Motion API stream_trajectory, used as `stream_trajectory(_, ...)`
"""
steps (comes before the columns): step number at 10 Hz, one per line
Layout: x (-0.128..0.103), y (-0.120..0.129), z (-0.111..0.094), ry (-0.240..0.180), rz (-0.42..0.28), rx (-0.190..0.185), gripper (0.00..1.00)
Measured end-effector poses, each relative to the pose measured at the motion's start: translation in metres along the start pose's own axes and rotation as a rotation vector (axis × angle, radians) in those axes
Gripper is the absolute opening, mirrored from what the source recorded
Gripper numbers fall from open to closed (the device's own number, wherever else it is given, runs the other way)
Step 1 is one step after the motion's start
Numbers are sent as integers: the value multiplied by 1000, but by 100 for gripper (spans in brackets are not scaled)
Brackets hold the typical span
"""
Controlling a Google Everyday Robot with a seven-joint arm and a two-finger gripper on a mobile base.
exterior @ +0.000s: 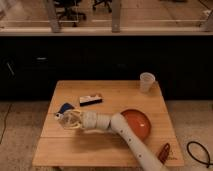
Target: Stand the bottle upright
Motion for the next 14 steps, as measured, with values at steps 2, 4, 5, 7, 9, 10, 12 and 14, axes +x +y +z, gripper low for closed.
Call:
stream_trajectory(2, 0, 2, 4, -3, 1, -8, 0)
stream_trajectory(4, -1, 3, 10, -5, -2, -20, 0)
stream_trajectory(5, -2, 4, 13, -4, -2, -24, 0)
stream_trajectory(7, 0, 6, 18, -3, 4, -33, 0)
stream_trajectory(9, 3, 8, 23, -6, 10, -41, 0)
stream_trajectory(10, 5, 11, 27, -9, 15, -48, 0)
stream_trajectory(12, 7, 13, 33, -16, 21, -58, 0)
stream_trajectory(14, 8, 16, 38, -21, 24, -67, 0)
